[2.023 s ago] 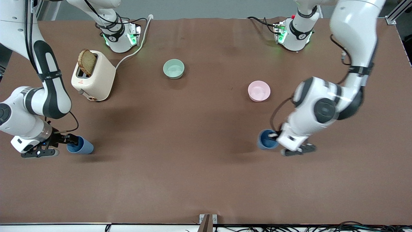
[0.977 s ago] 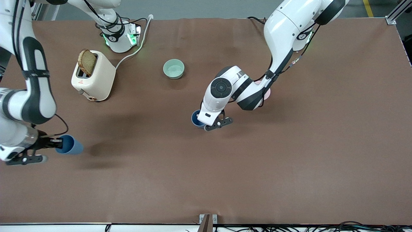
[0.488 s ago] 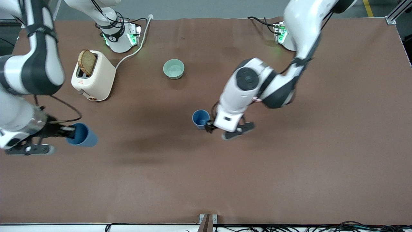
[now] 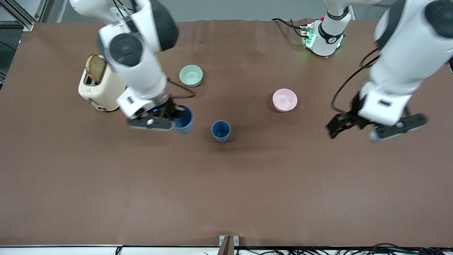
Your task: Stack blue cups with both arms
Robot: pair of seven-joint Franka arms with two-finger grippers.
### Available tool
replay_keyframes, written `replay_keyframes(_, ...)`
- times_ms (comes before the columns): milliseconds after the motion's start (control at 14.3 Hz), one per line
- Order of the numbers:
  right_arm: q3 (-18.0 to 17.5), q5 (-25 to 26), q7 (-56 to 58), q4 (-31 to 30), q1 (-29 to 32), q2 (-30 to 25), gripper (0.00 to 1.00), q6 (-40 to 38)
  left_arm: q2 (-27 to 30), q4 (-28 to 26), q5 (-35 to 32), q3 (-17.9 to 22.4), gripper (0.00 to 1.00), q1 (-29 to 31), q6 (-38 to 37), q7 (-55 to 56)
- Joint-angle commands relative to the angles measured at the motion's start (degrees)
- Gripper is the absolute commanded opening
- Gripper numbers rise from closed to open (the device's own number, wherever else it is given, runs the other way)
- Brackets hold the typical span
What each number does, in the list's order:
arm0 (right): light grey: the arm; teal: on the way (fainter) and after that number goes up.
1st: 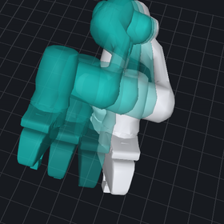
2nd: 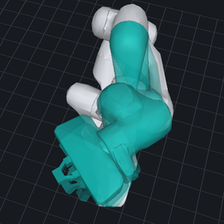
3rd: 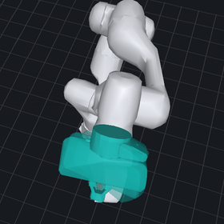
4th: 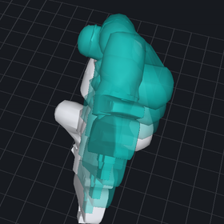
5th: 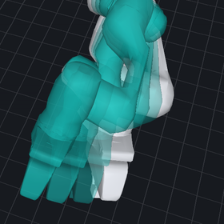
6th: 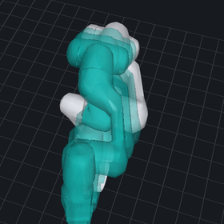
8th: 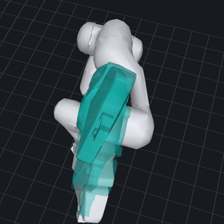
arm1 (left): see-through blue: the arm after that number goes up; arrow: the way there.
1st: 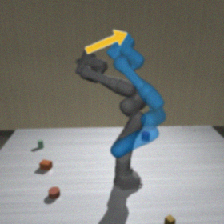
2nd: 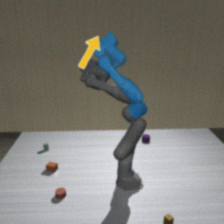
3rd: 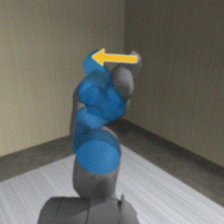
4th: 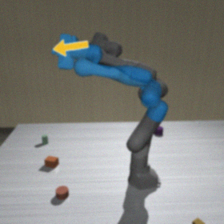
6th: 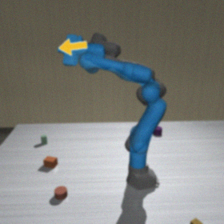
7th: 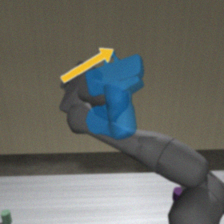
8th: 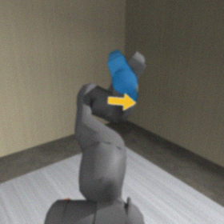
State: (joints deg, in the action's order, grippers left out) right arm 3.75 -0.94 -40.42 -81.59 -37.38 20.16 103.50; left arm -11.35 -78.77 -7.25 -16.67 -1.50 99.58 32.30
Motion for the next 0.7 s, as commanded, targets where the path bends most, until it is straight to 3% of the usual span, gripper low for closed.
replay_keyframes(0,0.91,-0.12,-5.54,-0.94,-4.88,3.56,0.01,5.12,6.07,-2.61,-0.57,-0.39,1.0,4.47,-5.16,-11.34)
replay_keyframes(209,0.91,-0.38,-6.78,-1.21,-7.61,7.16,0.01,9.42,9.32,-3.14,2.22,1.36,1.0,7.21,-10.36,-20.93)
replay_keyframes(349,0.91,-0.38,-6.69,-1.21,-7.7,9.71,0.01,12.07,12.48,-5.94,5.56,9.6,1.0,2.76,-12.73,-26.12)
replay_keyframes(419,0.74,-0.47,-6.61,-1.38,-7.96,10.16,0.01,11.9,13.37,-6.65,6.1,11.46,1.0,2.03,-13.96,-27.45)
replay_keyframes(628,-0.58,-0.38,-6.43,-2.7,-8.06,10.16,0.01,11.63,13.99,-7.71,6.11,11.48,1.0,1.94,-14.94,-27.55)
